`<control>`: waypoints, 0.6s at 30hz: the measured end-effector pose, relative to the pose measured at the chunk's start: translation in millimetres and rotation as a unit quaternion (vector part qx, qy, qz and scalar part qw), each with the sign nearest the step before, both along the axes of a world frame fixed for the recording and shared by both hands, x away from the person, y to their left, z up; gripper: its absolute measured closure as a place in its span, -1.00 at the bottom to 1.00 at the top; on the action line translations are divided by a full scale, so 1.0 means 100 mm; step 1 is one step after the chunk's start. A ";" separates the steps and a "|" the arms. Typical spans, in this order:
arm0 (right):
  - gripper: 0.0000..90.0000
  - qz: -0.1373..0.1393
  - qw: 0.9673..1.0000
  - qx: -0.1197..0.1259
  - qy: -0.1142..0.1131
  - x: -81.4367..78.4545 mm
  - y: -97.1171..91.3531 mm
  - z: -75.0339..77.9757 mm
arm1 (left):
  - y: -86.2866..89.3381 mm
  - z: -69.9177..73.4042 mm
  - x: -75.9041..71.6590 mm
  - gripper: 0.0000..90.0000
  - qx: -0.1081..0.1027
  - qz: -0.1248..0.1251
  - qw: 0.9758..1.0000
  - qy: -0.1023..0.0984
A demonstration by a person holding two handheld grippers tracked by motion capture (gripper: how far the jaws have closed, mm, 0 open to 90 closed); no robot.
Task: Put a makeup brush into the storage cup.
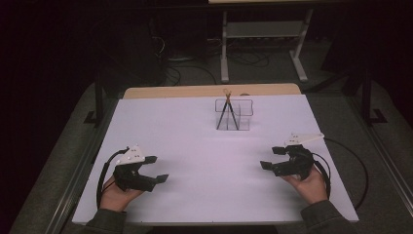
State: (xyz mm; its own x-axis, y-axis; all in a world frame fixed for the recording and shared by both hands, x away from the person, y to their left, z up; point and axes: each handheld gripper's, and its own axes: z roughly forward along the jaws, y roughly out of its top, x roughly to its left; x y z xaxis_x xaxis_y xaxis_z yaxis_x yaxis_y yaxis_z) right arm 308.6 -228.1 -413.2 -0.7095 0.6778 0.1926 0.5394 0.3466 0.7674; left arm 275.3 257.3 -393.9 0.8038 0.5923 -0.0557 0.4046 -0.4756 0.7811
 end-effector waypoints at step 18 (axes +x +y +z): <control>-0.67 -0.012 1.000 0.010 -0.011 -0.10 -0.07 -0.04 | -0.03 -0.06 0.01 -0.59 0.002 -0.005 1.000 0.012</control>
